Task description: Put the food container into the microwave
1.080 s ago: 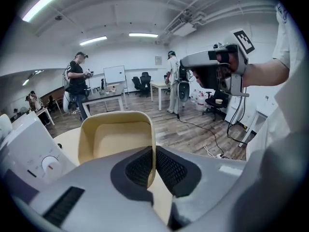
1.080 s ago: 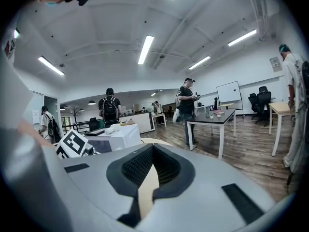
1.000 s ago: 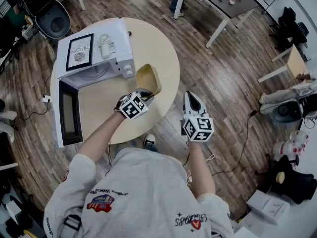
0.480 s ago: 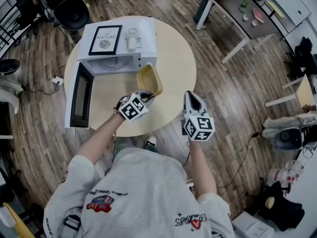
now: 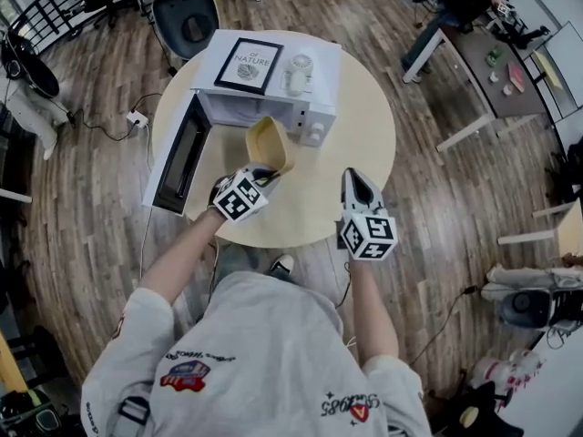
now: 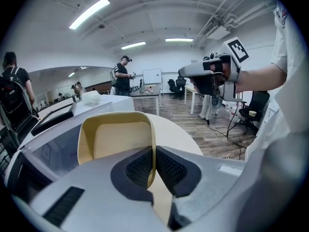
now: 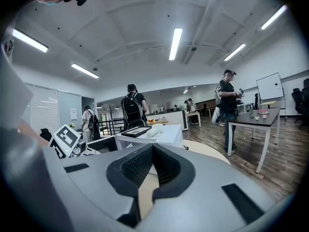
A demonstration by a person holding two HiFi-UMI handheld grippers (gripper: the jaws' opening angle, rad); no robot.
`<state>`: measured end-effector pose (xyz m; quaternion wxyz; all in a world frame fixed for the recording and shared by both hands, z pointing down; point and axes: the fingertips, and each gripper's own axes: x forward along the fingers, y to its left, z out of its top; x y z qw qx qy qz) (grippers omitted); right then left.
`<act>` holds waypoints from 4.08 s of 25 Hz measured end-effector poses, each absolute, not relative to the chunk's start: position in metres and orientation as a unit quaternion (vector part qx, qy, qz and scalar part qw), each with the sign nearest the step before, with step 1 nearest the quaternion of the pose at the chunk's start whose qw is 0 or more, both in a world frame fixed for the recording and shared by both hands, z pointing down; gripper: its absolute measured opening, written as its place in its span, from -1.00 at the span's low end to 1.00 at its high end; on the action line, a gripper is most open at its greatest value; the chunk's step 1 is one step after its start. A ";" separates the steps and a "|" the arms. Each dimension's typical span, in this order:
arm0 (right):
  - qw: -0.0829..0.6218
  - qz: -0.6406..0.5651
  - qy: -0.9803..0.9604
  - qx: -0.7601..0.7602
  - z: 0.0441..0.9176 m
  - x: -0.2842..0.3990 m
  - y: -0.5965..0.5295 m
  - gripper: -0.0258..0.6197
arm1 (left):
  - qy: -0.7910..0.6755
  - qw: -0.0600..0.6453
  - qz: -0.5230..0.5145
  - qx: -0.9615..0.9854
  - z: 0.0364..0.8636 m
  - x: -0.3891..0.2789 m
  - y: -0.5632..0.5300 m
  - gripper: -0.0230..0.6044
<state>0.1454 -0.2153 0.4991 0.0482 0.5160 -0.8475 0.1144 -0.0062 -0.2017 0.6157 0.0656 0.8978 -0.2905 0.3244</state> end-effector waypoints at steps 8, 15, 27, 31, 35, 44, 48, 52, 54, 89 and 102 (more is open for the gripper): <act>0.052 0.115 -0.874 0.469 0.499 0.095 -0.226 -0.92 | -0.354 0.084 0.329 0.871 0.613 -0.075 -0.199 -0.88; 0.048 0.112 -0.881 0.458 0.493 0.077 -0.236 -0.92 | -0.369 0.080 0.339 0.862 0.611 -0.101 -0.204 -0.88; 0.057 0.127 -0.871 0.471 0.509 0.081 -0.256 -0.92 | -0.339 0.075 0.387 0.854 0.632 -0.114 -0.235 -0.88; 0.059 0.132 -0.864 0.482 0.516 0.091 -0.260 -0.92 | -0.323 0.072 0.406 0.852 0.646 -0.111 -0.243 -0.88; 0.060 0.138 -0.856 0.494 0.520 0.100 -0.265 -0.92 | -0.302 0.061 0.428 0.849 0.661 -0.108 -0.254 -0.88; 0.069 0.148 -0.840 0.518 0.534 0.127 -0.262 -0.92 | -0.287 0.054 0.460 0.839 0.682 -0.102 -0.288 -0.88; 0.072 0.154 -0.831 0.530 0.538 0.140 -0.258 -0.92 | -0.281 0.040 0.492 0.823 0.691 -0.109 -0.306 -0.88; 0.078 0.158 -0.822 0.542 0.545 0.154 -0.256 -0.92 | -0.262 0.000 0.530 0.806 0.701 -0.109 -0.323 -0.88; 0.079 0.160 -0.818 0.547 0.548 0.159 -0.255 -0.92 | -0.255 -0.004 0.540 0.802 0.706 -0.109 -0.330 -0.88; 0.096 0.191 -0.784 0.583 0.579 0.177 -0.254 -0.92 | -0.265 -0.105 0.601 0.747 0.739 -0.124 -0.409 -0.87; 0.109 0.199 -0.788 0.573 0.593 0.158 -0.262 -0.92 | -0.273 -0.105 0.610 0.736 0.756 -0.136 -0.432 -0.87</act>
